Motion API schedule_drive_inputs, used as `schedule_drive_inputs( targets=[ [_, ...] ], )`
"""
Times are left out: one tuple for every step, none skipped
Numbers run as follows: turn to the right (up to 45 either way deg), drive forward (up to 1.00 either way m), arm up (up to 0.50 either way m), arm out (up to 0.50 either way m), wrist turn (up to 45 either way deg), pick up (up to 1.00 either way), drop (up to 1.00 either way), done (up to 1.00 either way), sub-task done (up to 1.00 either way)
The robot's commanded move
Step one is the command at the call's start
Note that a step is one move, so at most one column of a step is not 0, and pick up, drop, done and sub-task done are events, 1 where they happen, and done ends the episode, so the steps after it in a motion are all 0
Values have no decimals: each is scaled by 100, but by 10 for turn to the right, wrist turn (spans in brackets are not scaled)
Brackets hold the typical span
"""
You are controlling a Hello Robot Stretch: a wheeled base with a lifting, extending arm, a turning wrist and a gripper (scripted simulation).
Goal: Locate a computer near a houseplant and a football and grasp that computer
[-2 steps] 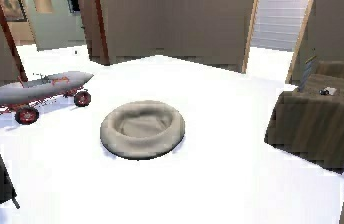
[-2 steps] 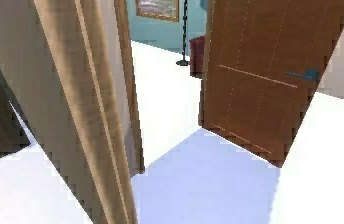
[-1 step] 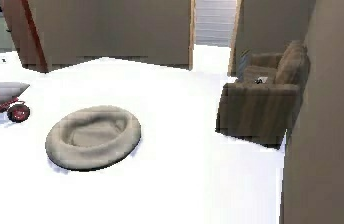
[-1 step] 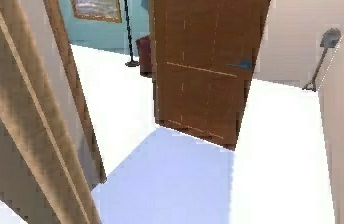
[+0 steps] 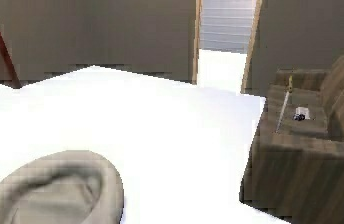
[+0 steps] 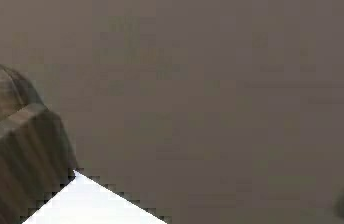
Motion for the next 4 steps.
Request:
schedule_drive_inputs(
  targets=[
    [0,90,0,0,0,0,0,0,0],
    [-60,0,0,0,0,0,0,0,0],
    [-30,0,0,0,0,0,0,0,0],
    [270,0,0,0,0,0,0,0,0]
  ],
)
